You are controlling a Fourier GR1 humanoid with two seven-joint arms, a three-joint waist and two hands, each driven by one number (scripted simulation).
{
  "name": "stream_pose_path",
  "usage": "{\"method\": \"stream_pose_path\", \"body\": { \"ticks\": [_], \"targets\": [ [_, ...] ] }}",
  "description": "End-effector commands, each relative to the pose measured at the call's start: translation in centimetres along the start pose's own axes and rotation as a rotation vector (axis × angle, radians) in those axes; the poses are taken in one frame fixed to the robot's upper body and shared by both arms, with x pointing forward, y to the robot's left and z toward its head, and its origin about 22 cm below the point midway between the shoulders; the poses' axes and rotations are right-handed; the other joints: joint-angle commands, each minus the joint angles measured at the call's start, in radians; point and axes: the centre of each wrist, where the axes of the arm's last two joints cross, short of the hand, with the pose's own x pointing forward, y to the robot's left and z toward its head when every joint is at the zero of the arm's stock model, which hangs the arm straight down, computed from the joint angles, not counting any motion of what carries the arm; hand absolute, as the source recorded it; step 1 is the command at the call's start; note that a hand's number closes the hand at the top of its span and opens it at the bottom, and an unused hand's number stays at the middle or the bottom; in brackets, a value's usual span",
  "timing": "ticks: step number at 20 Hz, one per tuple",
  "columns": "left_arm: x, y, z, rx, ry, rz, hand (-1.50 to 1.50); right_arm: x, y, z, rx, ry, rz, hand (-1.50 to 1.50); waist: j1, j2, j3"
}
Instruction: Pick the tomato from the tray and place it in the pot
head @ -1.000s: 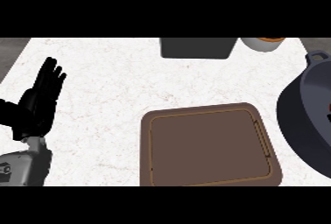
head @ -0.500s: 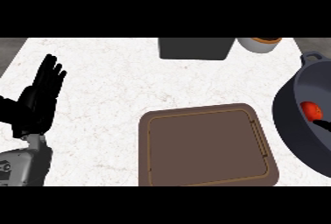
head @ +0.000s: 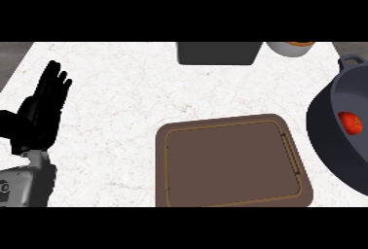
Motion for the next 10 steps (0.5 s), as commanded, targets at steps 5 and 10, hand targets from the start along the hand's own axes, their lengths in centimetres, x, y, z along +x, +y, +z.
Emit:
{"method": "stream_pose_path", "body": {
  "ticks": [5,10],
  "targets": [
    [-0.9,-1.1,1.0,-0.015,-0.012,-0.007,0.00,-0.3,-7.6,2.7,-0.034,0.010,-0.091,-1.50,0.014,0.010,0.011],
    [0.3,0.9,-0.2,-0.011,0.001,0.001,0.00,0.1,-10.8,5.0,-0.002,0.010,-0.094,-1.50,0.006,0.007,0.011]
  ]
}}
